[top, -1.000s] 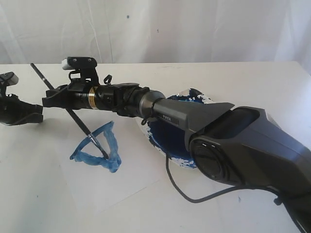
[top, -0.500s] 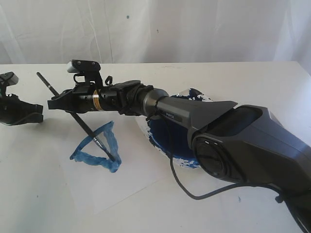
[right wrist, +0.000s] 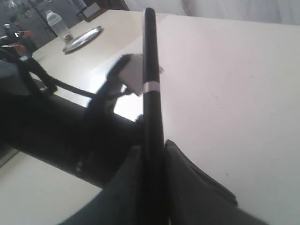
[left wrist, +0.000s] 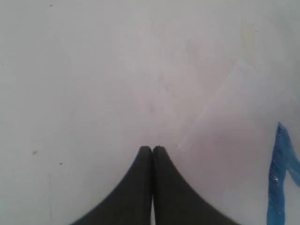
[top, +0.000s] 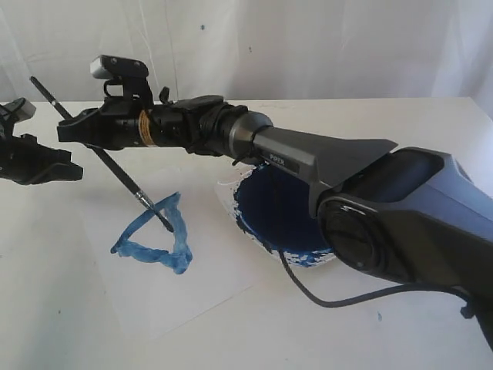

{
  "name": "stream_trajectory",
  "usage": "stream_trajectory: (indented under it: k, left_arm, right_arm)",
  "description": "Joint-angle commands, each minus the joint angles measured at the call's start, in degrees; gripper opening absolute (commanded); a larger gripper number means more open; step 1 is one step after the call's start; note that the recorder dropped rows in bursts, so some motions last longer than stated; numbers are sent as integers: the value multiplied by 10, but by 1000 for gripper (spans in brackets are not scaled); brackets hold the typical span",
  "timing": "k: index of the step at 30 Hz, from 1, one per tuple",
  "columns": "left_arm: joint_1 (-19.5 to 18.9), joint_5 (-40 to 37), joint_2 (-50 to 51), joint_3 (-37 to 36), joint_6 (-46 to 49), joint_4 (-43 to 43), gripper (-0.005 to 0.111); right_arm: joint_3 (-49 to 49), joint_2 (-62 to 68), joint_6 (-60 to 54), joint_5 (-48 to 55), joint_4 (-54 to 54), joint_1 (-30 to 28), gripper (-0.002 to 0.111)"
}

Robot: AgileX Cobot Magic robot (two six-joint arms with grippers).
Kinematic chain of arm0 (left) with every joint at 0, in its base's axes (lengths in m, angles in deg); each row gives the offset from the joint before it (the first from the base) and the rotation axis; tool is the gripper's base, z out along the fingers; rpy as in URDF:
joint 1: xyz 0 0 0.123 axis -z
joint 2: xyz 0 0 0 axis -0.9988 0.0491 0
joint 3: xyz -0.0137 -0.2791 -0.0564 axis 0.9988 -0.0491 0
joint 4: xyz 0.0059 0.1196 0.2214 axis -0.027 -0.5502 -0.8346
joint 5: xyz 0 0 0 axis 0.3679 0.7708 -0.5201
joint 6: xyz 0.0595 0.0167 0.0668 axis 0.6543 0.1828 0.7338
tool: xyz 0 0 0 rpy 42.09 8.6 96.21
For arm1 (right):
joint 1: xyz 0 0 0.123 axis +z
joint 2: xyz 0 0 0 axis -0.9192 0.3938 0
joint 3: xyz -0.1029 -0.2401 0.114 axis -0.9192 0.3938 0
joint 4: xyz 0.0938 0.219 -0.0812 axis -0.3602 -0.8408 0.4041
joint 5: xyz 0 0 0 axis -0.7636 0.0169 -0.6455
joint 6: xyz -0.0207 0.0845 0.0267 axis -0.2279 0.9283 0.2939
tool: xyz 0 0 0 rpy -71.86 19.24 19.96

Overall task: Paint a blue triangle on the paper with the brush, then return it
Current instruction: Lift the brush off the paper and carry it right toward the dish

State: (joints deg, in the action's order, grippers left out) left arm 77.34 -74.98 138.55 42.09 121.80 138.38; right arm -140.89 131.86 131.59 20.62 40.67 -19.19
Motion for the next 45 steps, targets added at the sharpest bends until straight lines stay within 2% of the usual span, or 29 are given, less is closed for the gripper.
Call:
stream_trajectory:
  k: [1, 12, 20, 26, 32, 37, 45]
  left_arm:
    - [-3, -33, -1, 3, -3, 8, 0]
    - [-3, -77, -1, 3, -3, 13, 0]
    - [-3, -92, 0, 3, 0, 13, 0]
    - [-3, -94, 0, 3, 2, 15, 0]
    - [-3, -94, 0, 3, 2, 19, 0]
    - [-3, -76, 0, 3, 9, 39, 0]
    - [-3, -72, 0, 3, 18, 43, 0]
  right_arm:
    - [0, -27, 58, -45, 32, -14, 0]
    - [0, -42, 158, -186, 58, -69, 0]
    - [0, -42, 158, -193, 66, -100, 0]
    - [0, -42, 158, -116, 53, -109, 0]
    - [0, -46, 158, -21, -34, -109, 0]
    - [0, -73, 156, 70, -34, -109, 0]
    - [1, -141, 145, 144, 23, -109, 0]
